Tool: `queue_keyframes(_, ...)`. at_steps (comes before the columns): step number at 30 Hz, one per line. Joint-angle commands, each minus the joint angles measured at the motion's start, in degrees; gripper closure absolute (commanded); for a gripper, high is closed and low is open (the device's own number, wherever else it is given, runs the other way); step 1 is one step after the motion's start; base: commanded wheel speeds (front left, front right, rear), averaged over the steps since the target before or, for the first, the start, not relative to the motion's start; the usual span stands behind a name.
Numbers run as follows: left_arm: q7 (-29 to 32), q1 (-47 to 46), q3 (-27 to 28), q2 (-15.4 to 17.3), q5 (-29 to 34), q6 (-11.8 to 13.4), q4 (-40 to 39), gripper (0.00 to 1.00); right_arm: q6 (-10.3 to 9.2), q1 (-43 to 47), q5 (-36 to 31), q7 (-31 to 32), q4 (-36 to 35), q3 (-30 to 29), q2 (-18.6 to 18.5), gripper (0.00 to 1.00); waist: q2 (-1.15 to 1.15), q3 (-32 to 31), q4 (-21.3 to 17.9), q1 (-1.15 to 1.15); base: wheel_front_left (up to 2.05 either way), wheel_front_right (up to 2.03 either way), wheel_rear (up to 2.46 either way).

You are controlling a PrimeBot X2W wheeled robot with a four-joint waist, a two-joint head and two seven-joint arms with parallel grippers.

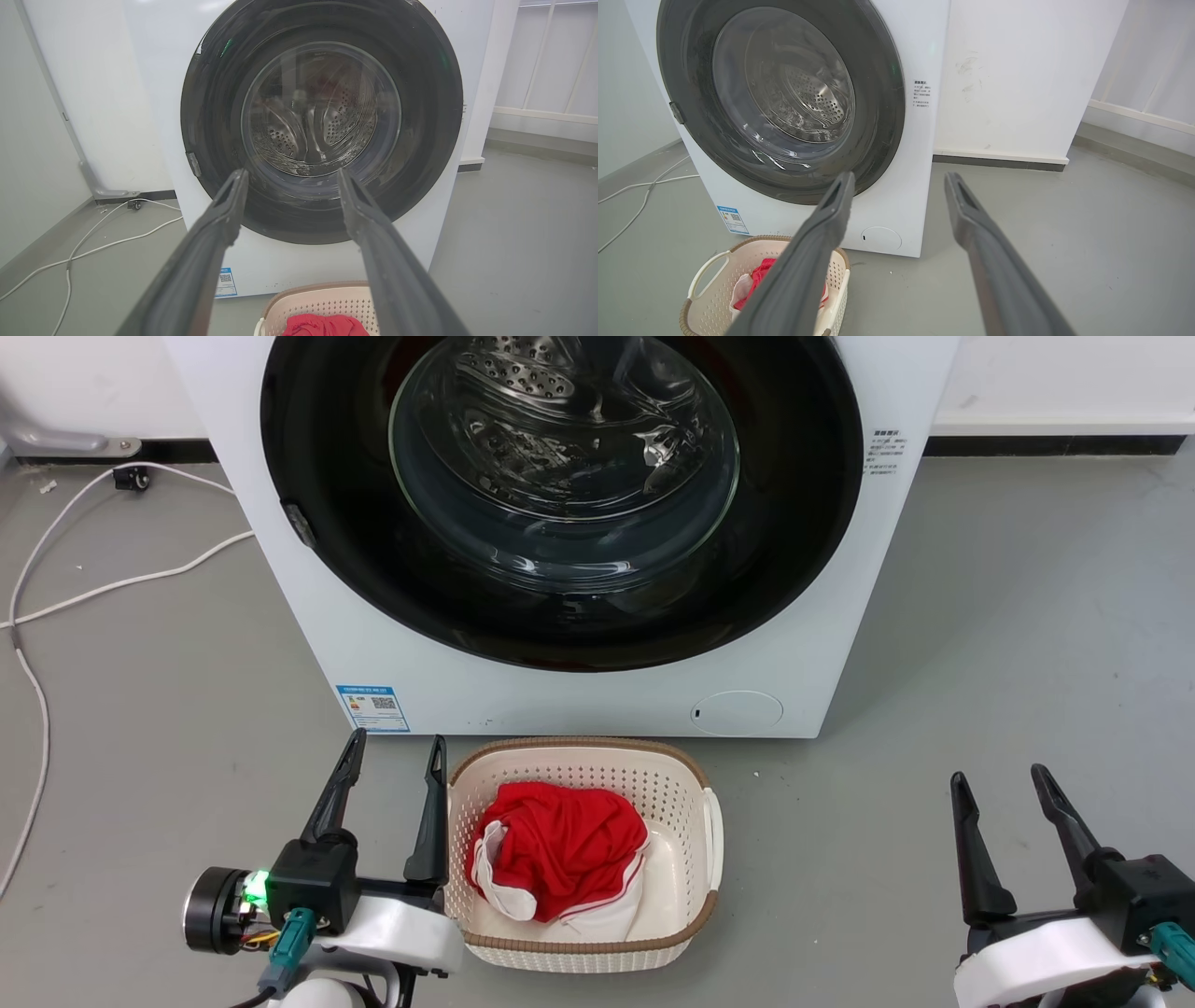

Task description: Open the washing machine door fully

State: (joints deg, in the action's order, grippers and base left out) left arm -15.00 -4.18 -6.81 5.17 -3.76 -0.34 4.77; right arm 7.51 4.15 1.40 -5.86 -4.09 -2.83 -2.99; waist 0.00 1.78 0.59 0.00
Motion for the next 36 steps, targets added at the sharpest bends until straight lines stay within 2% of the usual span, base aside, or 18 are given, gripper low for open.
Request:
queue_keyframes(1, -0.3, -0.6, 0.2, -0.1, 0.0, -0.1, 0.1, 0.00, -0.04, 0.0, 0.3, -0.2, 0.0, 0.0, 0.2, 0.00, 0.00, 0.0, 0.0, 0.00, 0.00, 0.00, 0.00)
queue_keyframes(12, -0.3, -0.7, 0.7, -0.6, 0.0, -0.5, 0.5, 0.00, -0.04, -0.4, 0.7, -0.5, 0.5, 0.1, 0.2, 0.00, 0.00, 0.4, 0.0, 0.00, 0.00, 0.00, 0.00)
queue_keyframes(13, -0.3, -0.7, 0.7, -0.6, 0.0, -0.5, 0.5, 0.00, -0.04, -0.5, 1.0, -0.5, 0.5, 0.1, 0.2, 0.12, 0.00, 0.4, 0.0, 0.00, 0.00, 0.00, 0.00)
queue_keyframes(14, -0.3, -0.8, 0.8, -0.6, 0.0, -0.5, 0.5, 0.00, -0.04, -0.6, 1.2, -0.6, 0.5, 0.0, 0.2, 0.67, 0.00, 0.4, 0.0, 0.00, 0.00, 0.00, 0.00)
queue_keyframes(15, -0.3, -0.8, 0.8, -0.7, 0.1, -0.5, 0.5, 0.00, -0.04, -0.6, 1.2, -0.7, 0.6, 0.0, 0.2, 1.00, 0.00, 0.5, 0.0, 0.00, 0.00, 0.00, 0.00)
queue_keyframes(22, -0.3, -0.8, 1.0, -1.0, 0.1, -0.7, 0.7, 0.00, -0.04, -1.0, 5.4, -1.8, 1.0, 0.0, 0.2, 1.00, 0.00, 0.6, 0.1, 0.00, 0.00, 0.00, 0.00)
queue_keyframes(24, -0.3, -0.8, 1.1, -1.1, 0.0, -0.7, 0.7, 0.00, -0.04, -1.1, 8.5, -2.3, 1.4, -0.3, 0.2, 1.00, 0.00, 0.6, 0.1, 0.00, 0.00, 0.00, 0.00)
queue_keyframes(26, -0.3, -0.7, 1.1, -1.1, 0.0, -0.7, 0.7, 0.00, -0.03, -1.5, 14.5, -3.2, 2.0, -0.6, 0.2, 1.00, 0.00, 0.6, 0.1, 0.00, 0.00, 0.00, 0.00)
queue_keyframes(31, -0.2, -0.6, 1.3, -1.3, -0.1, -0.8, 0.6, 0.00, -0.03, -2.7, 40.6, -5.6, 4.8, 0.2, 0.2, 1.00, 0.00, 0.5, 0.0, 0.00, 0.00, 0.00, 0.00)
queue_keyframes(36, -0.2, -0.6, 1.5, -1.4, -0.2, -1.0, 0.5, 0.00, -0.03, -5.7, 72.0, -6.4, 6.0, 1.4, 0.2, 1.00, 0.00, 0.6, -0.2, 0.00, 0.00, 0.00, 0.00)
